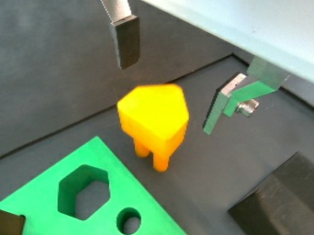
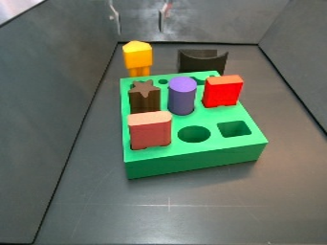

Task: Pick up the 3 prong object. Move up. Move to above the board. Insert the 3 prong object.
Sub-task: Pick up the 3 prong object.

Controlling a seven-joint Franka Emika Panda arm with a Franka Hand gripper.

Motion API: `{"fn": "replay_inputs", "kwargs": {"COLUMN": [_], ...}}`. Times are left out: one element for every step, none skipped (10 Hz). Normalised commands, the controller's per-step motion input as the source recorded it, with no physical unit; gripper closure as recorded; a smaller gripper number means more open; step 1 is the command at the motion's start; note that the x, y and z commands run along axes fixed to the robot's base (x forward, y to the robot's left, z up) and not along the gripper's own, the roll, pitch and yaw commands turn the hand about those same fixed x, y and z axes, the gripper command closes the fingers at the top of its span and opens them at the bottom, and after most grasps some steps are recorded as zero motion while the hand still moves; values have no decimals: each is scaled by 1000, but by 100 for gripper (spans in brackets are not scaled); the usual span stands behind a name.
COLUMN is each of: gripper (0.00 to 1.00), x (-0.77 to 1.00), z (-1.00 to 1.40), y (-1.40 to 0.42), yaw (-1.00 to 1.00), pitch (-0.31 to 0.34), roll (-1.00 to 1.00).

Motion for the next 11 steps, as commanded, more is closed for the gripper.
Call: {"fn": "replay_inputs", "kwargs": {"gripper": [0,0,0,0,0,0,0,0,0,0,0], "x": [0,-31,-40,-3,-69,-223,-117,0,0,0,-9], "z": [-386,-351,-323,-323,-294,-183,-209,-357,-357,-309,-117], "y": [-51,0,0,0,-9,-120,-146,-74,0,0,-94], "yaw": [0,0,0,0,0,0,129,234,251,240,120], "pitch": [-41,-34,-43,-30,-54,-86,-81,-57,-53,-39,-44], "roll": [0,0,0,0,0,0,0,0,0,0,0]}}
